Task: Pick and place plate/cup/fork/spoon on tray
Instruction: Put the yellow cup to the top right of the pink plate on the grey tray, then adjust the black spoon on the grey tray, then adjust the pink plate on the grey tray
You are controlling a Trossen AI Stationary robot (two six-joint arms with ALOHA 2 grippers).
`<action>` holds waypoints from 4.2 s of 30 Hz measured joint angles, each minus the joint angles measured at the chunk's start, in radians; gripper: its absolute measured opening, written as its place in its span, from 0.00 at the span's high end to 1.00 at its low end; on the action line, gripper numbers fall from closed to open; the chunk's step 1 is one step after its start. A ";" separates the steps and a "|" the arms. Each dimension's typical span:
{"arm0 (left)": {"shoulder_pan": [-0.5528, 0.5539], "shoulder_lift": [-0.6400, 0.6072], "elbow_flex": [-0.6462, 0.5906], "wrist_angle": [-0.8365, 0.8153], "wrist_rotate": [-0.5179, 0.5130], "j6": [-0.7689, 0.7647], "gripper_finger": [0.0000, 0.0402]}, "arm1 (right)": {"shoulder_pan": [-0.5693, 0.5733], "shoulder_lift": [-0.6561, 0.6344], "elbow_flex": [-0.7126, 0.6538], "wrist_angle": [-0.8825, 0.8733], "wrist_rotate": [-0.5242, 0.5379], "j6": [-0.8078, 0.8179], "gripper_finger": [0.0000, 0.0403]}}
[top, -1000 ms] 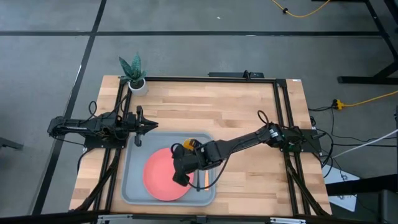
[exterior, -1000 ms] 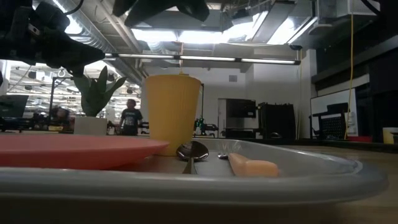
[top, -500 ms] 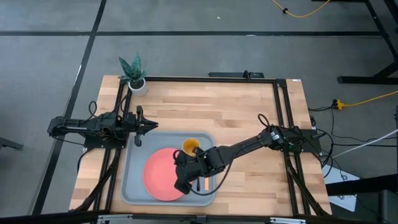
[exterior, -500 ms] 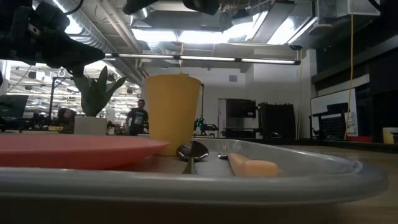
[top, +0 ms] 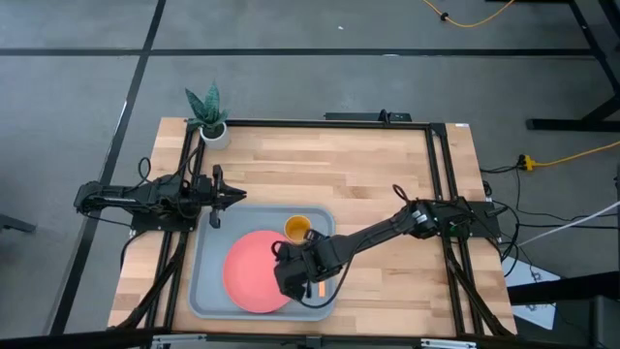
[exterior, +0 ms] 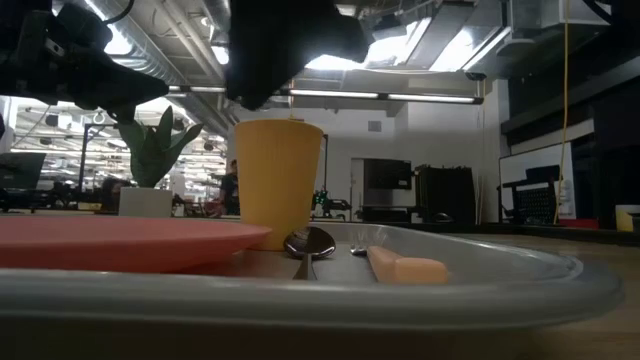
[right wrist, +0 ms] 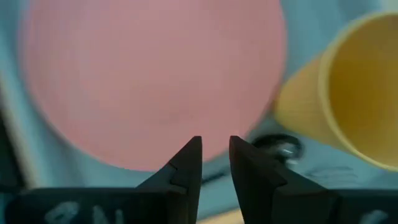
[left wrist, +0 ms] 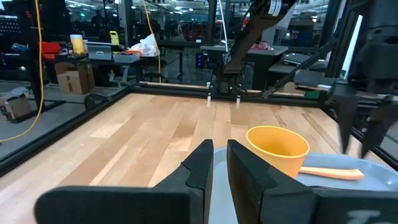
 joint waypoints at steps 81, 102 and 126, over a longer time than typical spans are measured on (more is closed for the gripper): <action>0.000 0.000 0.000 0.000 0.000 0.000 0.90 | 0.011 0.057 -0.187 0.091 -0.217 -0.146 0.79; 0.000 0.000 0.000 0.000 0.000 0.000 0.90 | 0.002 0.054 -0.171 0.100 -0.215 -0.155 0.79; 0.000 0.000 0.000 0.000 0.000 0.000 0.90 | -0.051 0.054 -0.171 0.237 -0.196 -0.267 0.79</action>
